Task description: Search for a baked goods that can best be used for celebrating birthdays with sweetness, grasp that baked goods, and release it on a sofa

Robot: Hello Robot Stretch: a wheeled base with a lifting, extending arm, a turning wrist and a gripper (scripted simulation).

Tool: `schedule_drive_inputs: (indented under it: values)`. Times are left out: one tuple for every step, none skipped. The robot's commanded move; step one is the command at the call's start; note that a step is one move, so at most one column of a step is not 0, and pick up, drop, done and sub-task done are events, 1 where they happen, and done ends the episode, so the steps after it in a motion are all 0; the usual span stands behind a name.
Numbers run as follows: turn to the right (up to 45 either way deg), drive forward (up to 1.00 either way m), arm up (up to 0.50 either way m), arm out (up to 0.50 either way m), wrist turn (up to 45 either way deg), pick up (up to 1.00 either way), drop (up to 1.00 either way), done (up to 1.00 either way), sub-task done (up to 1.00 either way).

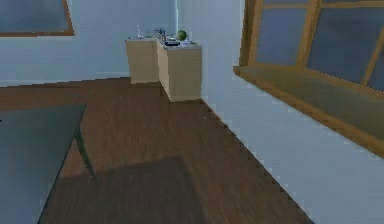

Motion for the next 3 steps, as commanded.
schedule_drive_inputs:
  values:
    - [45.0,0.00,0.00,0.00,0.0,0.00,0.00,0.00,0.00]
    - [27.0,0.00,0.00,0.00,0.0,0.00,0.00,0.00,0.00]
    - [0.0,0.20,0.00,0.00,0.0,0.00,0.00,0.00,0.00]
